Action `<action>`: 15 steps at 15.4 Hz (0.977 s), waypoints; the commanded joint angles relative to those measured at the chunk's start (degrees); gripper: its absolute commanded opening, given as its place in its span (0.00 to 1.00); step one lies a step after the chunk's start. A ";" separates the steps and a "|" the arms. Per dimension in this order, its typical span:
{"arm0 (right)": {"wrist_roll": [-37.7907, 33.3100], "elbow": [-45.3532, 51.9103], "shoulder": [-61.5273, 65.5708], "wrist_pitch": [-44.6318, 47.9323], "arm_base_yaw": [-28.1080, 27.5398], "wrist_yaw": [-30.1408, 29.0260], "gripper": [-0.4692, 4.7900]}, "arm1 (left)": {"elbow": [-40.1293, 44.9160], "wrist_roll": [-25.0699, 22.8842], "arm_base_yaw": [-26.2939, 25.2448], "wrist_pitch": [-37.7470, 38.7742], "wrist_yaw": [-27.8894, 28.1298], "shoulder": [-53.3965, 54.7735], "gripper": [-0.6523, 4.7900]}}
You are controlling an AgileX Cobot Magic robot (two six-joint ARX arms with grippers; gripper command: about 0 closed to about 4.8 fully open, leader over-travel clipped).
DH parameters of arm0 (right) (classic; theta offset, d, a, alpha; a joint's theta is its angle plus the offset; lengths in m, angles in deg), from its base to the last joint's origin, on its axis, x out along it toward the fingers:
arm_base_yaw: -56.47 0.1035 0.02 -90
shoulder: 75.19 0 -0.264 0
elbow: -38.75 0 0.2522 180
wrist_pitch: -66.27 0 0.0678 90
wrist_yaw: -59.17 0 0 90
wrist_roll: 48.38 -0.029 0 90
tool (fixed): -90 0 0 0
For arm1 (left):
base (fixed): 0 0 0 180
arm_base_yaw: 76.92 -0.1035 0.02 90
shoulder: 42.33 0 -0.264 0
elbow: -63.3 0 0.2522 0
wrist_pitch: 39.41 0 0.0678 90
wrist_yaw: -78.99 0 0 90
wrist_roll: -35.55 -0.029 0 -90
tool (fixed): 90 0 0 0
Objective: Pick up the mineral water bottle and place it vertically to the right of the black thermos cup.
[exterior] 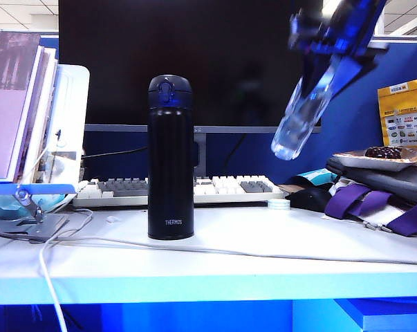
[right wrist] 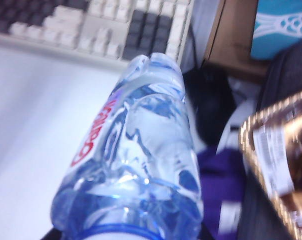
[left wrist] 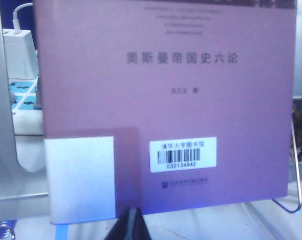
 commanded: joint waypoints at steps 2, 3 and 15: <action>0.17 -0.61 -7.67 -5.25 0.11 -1.64 0.09 | -0.09 -0.11 0.04 -0.28 -0.79 -0.17 0.12; 0.17 -0.61 -8.83 -6.80 0.11 -2.01 0.09 | -0.07 0.00 0.04 -1.14 -1.66 -0.17 0.12; 2.78 -2.43 -10.62 -20.11 4.26 -13.42 0.09 | -0.07 0.33 0.04 -3.91 -7.50 -0.17 0.12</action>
